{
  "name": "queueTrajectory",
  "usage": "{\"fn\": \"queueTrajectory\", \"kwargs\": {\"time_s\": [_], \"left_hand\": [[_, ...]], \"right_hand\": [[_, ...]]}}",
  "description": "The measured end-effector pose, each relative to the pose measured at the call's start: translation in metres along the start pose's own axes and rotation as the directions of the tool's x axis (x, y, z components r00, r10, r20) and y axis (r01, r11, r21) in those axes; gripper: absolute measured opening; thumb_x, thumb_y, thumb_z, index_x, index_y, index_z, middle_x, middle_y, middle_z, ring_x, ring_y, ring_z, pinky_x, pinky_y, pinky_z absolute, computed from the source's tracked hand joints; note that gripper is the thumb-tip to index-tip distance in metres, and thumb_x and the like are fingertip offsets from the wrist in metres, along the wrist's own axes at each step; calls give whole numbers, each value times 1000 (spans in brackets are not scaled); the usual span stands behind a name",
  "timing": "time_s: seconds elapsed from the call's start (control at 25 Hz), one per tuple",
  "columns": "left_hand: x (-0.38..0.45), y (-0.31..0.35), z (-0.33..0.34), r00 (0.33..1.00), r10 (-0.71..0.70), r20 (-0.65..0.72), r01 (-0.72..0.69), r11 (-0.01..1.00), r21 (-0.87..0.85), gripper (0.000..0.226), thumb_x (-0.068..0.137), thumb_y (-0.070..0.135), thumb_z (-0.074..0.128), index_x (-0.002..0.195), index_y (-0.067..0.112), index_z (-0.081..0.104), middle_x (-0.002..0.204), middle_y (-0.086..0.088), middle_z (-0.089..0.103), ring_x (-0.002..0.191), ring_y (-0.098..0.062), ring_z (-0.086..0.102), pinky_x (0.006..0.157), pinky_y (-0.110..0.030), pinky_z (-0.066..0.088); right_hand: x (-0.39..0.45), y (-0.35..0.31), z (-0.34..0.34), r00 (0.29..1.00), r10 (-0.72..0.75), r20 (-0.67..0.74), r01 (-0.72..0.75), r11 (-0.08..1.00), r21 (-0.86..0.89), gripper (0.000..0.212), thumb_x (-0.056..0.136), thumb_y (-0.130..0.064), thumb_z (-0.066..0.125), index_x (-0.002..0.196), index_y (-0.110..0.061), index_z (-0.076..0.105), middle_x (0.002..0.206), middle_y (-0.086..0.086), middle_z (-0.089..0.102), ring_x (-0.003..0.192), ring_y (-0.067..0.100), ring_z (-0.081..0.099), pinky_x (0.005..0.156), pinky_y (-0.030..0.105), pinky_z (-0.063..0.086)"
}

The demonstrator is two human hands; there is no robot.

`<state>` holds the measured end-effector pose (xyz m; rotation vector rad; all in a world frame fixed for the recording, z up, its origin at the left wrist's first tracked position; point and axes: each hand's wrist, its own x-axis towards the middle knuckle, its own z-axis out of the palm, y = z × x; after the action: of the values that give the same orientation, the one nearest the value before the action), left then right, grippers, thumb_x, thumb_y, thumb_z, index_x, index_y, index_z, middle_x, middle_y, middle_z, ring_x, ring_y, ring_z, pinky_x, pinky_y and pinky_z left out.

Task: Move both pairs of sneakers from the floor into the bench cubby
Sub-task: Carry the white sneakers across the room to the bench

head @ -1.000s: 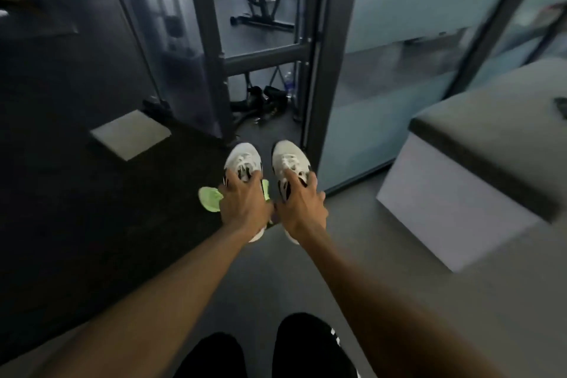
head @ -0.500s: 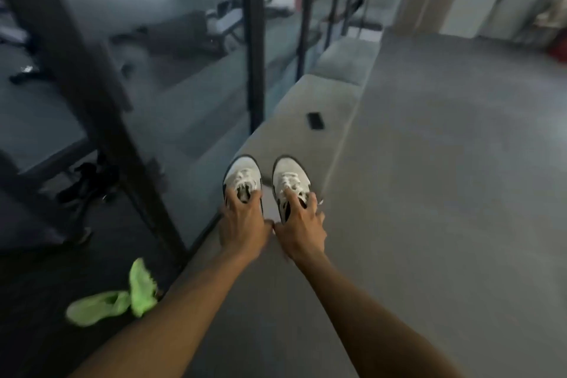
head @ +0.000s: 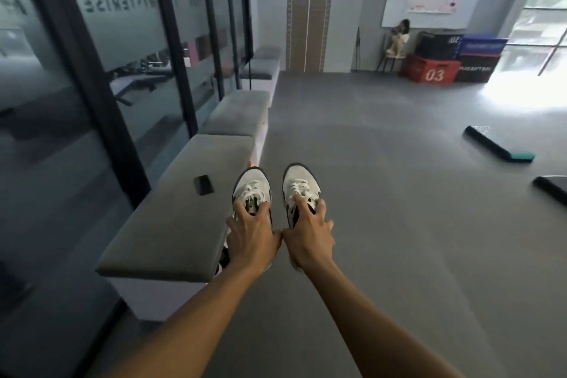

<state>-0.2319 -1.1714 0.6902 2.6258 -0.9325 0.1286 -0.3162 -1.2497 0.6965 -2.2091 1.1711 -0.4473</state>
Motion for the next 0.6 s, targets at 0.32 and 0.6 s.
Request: {"fn": "queueTrajectory", "kwargs": {"time_s": [0.32,0.6], "left_hand": [[112,109,61,988,151,32,-150,988,-18,63,81,53,66,137,36,41,144,-14,23,111,-37,48,77,-42,50],[316,135,93,980,197,-16,-198,979,-41,61,83,49,65,137,34,41,141,-14,24,113,-38,47,78,-43,52]], "right_hand": [[135,68,-47,989,131,-65,-132,991,-11,77,85,-13,59,144,-48,26,163,7,10,128,41,36,96,59,43],[331,29,-45,986,97,-133,-99,995,-7,73,86,-16,58,145,-46,27,163,7,11,130,42,35,96,60,43]]}}
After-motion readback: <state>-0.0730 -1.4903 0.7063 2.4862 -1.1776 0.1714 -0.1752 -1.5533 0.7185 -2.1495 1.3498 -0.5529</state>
